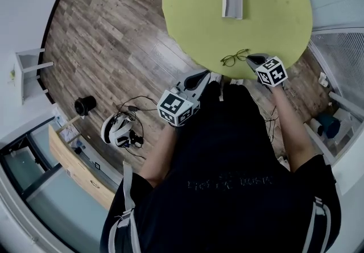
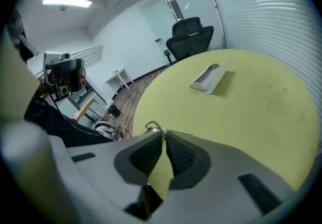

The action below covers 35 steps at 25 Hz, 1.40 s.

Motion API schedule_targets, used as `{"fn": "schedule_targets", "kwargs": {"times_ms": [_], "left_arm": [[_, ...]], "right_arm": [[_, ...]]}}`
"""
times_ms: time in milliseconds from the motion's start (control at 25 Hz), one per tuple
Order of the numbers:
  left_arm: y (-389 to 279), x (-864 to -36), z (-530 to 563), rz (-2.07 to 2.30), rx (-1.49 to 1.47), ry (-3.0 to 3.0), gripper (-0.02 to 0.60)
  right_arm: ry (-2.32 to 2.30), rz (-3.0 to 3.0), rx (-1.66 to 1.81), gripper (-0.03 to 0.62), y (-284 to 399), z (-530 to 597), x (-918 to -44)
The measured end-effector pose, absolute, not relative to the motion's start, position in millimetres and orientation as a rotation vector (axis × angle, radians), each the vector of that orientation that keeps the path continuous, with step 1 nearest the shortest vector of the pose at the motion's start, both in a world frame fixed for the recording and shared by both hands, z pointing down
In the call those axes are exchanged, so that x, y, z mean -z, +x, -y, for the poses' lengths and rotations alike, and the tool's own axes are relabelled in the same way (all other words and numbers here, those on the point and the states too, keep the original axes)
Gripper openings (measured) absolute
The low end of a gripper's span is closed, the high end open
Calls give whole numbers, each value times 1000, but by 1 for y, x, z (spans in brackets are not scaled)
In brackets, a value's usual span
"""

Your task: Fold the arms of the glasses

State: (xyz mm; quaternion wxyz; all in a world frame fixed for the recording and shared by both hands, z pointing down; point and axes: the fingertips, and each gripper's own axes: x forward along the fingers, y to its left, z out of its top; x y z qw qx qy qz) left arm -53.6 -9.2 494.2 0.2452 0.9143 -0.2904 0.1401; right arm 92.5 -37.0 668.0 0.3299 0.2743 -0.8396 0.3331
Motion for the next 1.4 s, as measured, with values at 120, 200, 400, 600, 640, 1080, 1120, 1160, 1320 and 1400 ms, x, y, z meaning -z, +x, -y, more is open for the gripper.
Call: {"fn": "schedule_targets", "kwargs": {"times_ms": [120,200,400,600,640,1080,1120,1160,1320,1400], "left_arm": [[-54,-496,9,794,-396,2490,18],[-55,-497,10,798,-403,2484,18],[-58,-498,10,816,-406,2465,18],[-56,-501,11,812,-416,2452,19],[-57,-502,11,812,-418,2448,18],[-59,-508,18,837,-428,2416,18],[-58,-508,18,838,-427,2415,18],[-58,-508,18,838,-427,2414,18],[-56,-507,20,833,-427,2417,18],[-56,-507,21,834,-425,2421,18]], "right_arm": [[722,2170,-898,43,99,39,-680],[723,2158,-921,43,102,40,-687],[724,2144,-942,43,105,44,-696],[711,2114,-947,43,108,47,-710],[708,2107,-950,43,108,47,-713],[691,2082,-1007,43,111,52,-731],[690,2079,-1008,43,111,52,-731],[690,2076,-1008,43,111,51,-732],[696,2076,-1007,43,112,52,-734],[717,2078,-989,43,113,54,-735]]}}
